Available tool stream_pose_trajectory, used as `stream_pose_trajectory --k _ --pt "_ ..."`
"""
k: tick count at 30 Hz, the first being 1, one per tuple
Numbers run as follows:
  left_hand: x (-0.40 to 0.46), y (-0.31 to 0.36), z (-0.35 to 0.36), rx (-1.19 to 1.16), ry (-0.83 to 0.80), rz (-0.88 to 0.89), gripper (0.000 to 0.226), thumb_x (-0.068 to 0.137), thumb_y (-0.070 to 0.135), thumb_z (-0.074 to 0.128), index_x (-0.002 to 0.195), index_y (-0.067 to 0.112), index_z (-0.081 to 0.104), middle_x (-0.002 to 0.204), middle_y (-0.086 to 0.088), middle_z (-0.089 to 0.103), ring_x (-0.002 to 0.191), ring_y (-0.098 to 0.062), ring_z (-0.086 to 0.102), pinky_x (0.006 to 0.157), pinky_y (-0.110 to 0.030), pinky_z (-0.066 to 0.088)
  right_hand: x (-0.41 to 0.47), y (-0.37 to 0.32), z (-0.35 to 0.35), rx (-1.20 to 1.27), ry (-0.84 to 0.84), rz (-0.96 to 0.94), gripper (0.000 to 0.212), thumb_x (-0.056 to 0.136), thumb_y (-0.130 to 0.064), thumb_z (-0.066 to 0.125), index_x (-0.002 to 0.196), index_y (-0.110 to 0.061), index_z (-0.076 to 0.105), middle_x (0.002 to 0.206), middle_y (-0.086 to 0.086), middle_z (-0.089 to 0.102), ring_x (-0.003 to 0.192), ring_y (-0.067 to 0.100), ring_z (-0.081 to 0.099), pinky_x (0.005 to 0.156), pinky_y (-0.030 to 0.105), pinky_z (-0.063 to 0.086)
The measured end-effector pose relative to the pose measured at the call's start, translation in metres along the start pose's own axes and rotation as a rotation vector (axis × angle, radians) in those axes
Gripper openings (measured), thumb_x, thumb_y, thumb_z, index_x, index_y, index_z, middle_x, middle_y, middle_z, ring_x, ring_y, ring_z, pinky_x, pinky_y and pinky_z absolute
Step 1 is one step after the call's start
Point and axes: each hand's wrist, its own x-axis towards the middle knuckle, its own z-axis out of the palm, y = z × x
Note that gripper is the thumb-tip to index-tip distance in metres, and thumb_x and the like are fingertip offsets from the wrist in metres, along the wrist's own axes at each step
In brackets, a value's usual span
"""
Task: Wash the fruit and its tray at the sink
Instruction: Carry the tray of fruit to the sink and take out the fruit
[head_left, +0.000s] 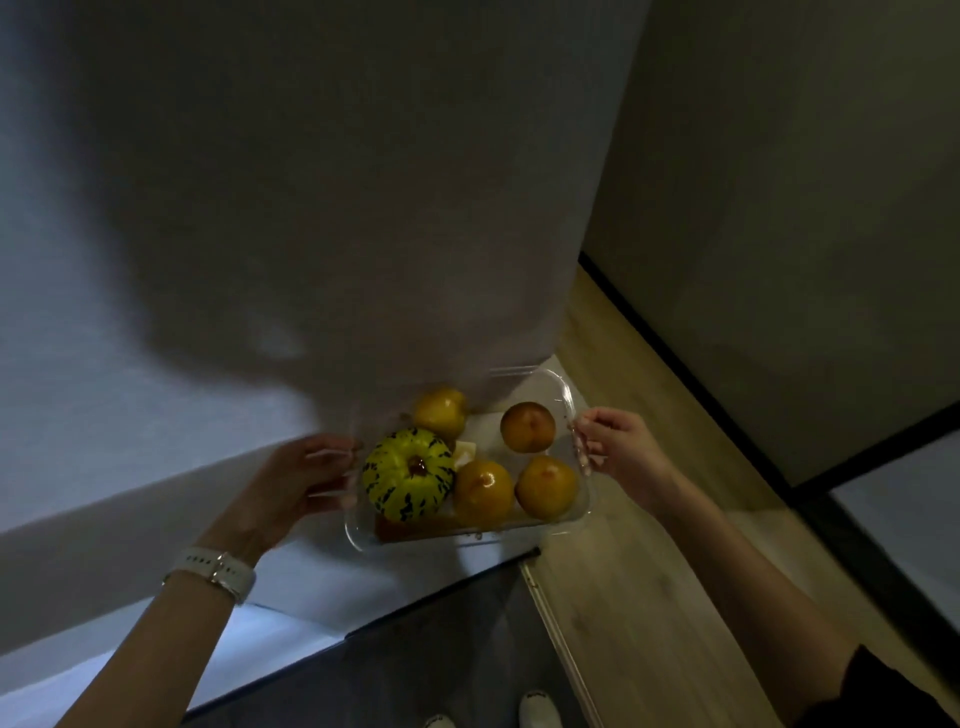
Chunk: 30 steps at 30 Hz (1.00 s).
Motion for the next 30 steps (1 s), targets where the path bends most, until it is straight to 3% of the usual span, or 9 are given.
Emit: stream_pose_trajectory --k 8,13,18,25,30 --pt "0.009 0.03 0.058 0.067 -0.121 0.055 0.022 0.087 -0.002 0.061 0.106 0.008 0.067 0.093 -0.009 0.072 0.073 -0.017 0.07 0.055 -0.026 0.057 -0.058 -0.012 -0.052 0.053 0.173 -0.069 0.012 0.094 -0.006 0.055 0.085 -0.003 0.062 0.067 0.007 0.059 0.054 0.015 0.055 0.051 0.024 0.045" --pt "0.012 0.044 0.111 0.112 -0.251 0.076 0.023 0.085 -0.005 0.061 0.104 0.007 0.069 0.086 -0.008 0.07 0.066 -0.013 0.068 0.054 -0.026 0.057 -0.099 -0.015 -0.093 0.073 0.287 -0.077 0.011 0.094 -0.005 0.055 0.089 0.001 0.062 0.066 0.009 0.059 0.053 0.017 0.053 0.054 0.029 0.044" --pt "0.016 0.049 0.173 0.15 -0.373 0.098 0.03 0.074 0.003 0.067 0.104 0.004 0.069 0.078 -0.006 0.071 0.05 -0.007 0.061 0.051 -0.025 0.055 -0.141 -0.016 -0.142 0.059 0.412 -0.056 0.017 0.095 -0.009 0.054 0.098 0.005 0.063 0.069 0.007 0.061 0.057 0.015 0.056 0.054 0.025 0.048" --pt "0.014 0.046 0.279 0.206 -0.504 0.078 0.033 0.072 0.009 0.072 0.106 0.007 0.071 0.098 -0.013 0.074 0.076 -0.02 0.072 0.058 -0.028 0.058 -0.206 -0.017 -0.228 0.077 0.53 -0.077 0.016 0.096 -0.012 0.054 0.091 -0.002 0.065 0.066 0.007 0.061 0.054 0.015 0.057 0.055 0.029 0.047" --pt "0.004 0.04 0.366 0.186 -0.595 0.063 0.031 0.071 0.003 0.068 0.101 0.006 0.07 0.085 -0.01 0.074 0.068 -0.016 0.071 0.055 -0.028 0.058 -0.251 -0.013 -0.295 0.106 0.607 -0.106 0.016 0.096 -0.009 0.052 0.087 -0.003 0.064 0.062 0.008 0.06 0.049 0.016 0.055 0.048 0.026 0.045"
